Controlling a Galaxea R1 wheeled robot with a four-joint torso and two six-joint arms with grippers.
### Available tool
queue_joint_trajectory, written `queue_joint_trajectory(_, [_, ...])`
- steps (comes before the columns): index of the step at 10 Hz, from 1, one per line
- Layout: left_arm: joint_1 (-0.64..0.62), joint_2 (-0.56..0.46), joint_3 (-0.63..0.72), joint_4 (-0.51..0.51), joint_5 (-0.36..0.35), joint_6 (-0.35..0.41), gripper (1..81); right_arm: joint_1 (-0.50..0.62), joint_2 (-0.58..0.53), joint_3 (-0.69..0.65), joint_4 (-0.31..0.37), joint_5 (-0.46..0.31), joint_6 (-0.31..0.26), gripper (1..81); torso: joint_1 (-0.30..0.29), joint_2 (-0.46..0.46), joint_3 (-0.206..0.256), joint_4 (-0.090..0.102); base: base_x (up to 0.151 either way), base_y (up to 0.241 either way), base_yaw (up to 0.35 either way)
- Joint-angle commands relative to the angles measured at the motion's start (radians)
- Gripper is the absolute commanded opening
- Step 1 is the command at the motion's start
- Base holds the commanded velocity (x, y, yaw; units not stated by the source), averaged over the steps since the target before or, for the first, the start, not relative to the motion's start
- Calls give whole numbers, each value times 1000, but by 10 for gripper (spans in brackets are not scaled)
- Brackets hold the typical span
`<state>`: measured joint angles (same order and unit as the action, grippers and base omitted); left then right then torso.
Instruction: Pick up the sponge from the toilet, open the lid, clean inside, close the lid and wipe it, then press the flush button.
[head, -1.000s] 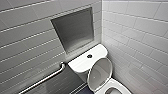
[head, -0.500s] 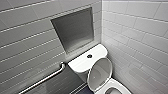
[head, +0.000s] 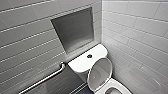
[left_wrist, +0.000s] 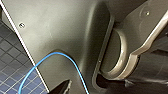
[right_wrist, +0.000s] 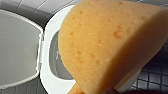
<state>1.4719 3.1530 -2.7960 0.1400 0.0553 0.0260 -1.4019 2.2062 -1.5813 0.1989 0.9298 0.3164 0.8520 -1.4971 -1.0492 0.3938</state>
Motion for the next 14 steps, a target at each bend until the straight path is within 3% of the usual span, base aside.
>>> queue_joint_trajectory(1, [8, -4, -4, 1, 78, 5, 811, 49, -67, 92, -69, -52, -8, 10, 0, 0, 0, 0, 0, 0, 0])
queue_joint_trajectory(3, [8, -5, -4, 0, 78, 5, 811, 111, -70, 92, -56, -139, -8, 10, 0, 0, 0, 0, 0, 0, 0])
queue_joint_trajectory(6, [9, -2, -4, 0, 77, 5, 811, 338, -14, -29, -16, -483, -5, 10, 0, 0, 0, 0, 0, 0, 0])
queue_joint_trajectory(8, [9, -2, -4, 0, 77, 5, 811, 437, 11, -83, -12, -607, -5, 10, 0, 0, 0, 0, 0, 0, 0])
queue_joint_trajectory(14, [8, 0, -4, -2, 77, 5, 811, 654, 46, -123, -13, -822, 1, 10, 0, 0, 0, 0, 0, 0, 0])
